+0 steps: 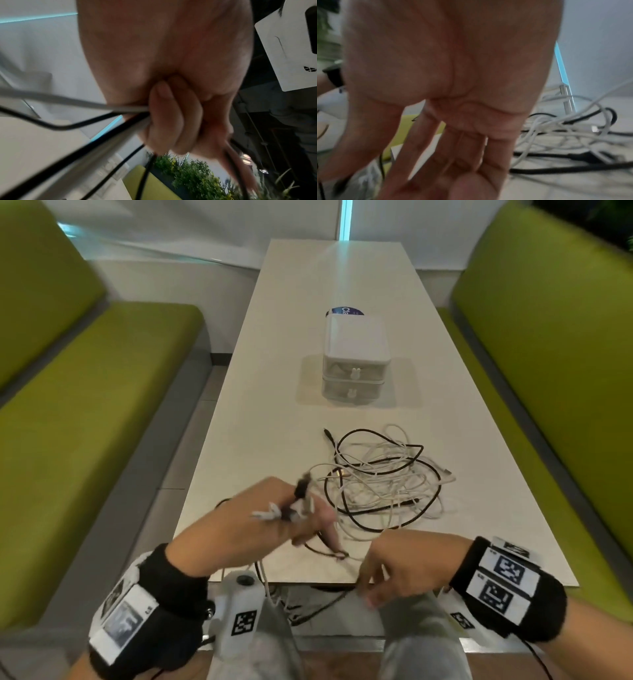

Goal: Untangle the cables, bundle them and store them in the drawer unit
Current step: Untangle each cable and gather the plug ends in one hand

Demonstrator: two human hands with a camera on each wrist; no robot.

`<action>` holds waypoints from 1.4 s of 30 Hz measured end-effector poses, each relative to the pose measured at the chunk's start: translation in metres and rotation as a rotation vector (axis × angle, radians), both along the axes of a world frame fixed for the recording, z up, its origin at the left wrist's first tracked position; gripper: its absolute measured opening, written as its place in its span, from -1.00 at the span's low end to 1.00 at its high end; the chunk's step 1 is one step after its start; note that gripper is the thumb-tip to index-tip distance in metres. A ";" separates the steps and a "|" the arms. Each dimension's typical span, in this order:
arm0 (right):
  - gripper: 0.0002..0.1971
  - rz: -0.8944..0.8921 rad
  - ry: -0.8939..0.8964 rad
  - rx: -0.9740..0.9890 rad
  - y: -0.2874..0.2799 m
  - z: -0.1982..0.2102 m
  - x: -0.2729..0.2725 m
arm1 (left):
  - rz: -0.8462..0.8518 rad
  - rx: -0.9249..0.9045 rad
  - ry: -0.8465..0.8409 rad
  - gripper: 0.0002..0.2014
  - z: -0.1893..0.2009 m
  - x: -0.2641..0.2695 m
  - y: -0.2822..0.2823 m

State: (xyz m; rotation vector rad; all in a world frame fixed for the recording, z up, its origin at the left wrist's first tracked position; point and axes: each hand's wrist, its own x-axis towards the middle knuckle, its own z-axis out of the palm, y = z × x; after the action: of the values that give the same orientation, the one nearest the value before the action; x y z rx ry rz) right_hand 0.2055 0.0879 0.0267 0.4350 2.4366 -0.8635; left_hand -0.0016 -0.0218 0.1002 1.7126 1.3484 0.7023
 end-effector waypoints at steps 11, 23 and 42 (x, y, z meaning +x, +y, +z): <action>-0.63 -0.136 0.168 -0.188 0.003 0.037 -0.004 | -0.066 -0.049 0.145 -0.53 -0.023 0.019 -0.007; -0.73 -0.285 0.452 -0.180 -0.013 0.038 -0.035 | 0.320 0.078 -0.296 -0.51 -0.006 0.032 0.021; -0.76 -0.310 0.397 0.339 -0.016 0.046 -0.033 | 0.297 0.224 -0.855 -0.57 0.035 0.049 0.017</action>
State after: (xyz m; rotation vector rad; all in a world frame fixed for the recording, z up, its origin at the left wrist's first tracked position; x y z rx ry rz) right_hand 0.1725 0.0723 0.0730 0.8533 2.9510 -0.7081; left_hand 0.0477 -0.0044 0.1350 1.1260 0.9191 1.5816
